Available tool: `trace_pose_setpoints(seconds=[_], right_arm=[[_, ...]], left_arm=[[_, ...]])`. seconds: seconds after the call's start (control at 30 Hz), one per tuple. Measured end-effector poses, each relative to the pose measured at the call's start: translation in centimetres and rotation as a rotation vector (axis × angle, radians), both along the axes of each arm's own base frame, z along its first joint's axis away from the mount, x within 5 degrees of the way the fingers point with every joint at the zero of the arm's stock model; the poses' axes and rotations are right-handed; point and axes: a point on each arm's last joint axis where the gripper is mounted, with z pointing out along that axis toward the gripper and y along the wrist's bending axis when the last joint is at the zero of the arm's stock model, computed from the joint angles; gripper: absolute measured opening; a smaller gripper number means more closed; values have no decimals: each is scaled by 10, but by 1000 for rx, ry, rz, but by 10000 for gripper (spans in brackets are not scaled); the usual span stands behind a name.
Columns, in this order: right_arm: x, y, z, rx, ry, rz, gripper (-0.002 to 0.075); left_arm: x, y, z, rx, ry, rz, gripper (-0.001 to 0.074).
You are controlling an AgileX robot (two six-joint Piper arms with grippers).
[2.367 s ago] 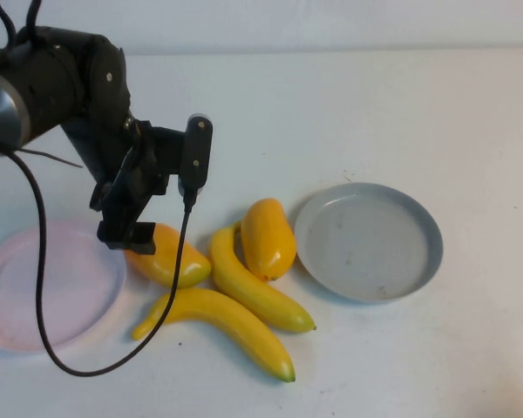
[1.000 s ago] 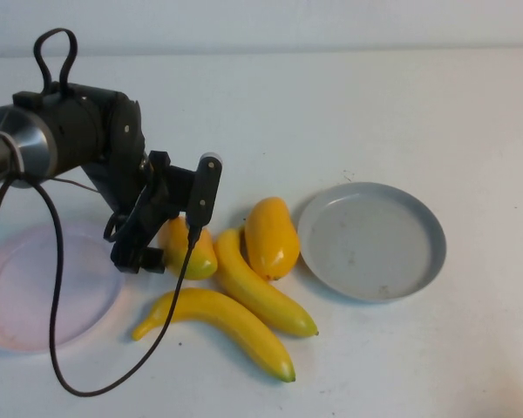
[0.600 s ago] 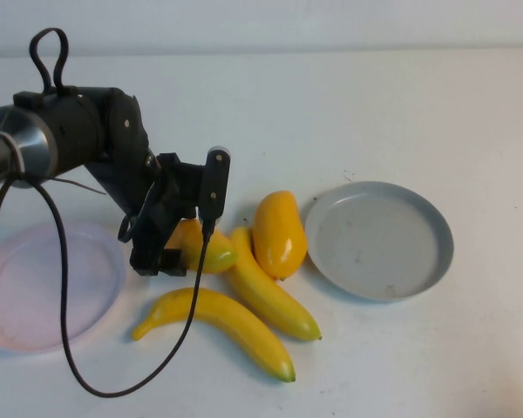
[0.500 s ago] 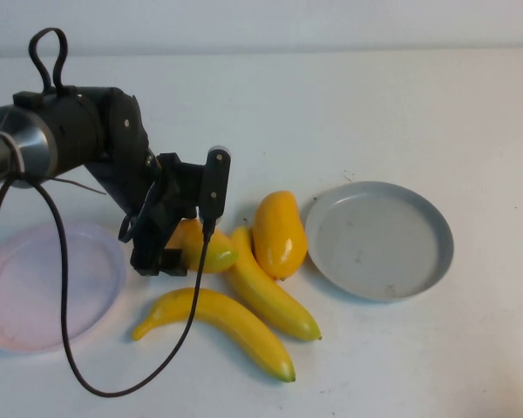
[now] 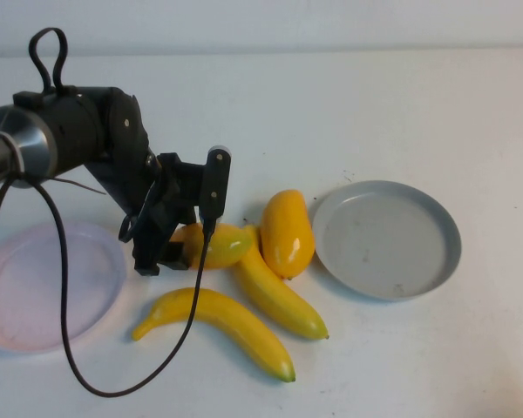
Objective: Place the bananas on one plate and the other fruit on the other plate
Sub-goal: Put one type of fruit in the left plate
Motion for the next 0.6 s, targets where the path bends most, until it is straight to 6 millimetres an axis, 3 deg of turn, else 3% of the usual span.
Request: trace_pose_setpoints(seconds=[0.2,0.5,0.6], right_arm=[[0,0,0,0,0,0,-18],[0,0,0,0,0,0,-18],[0,0,0,0,0,0,-18]], left_arm=[[-4,1,9,-19,8,61,464],[-22,7,62,-97,-77,124,464],[-26,14,75,-89,-95,246,464]])
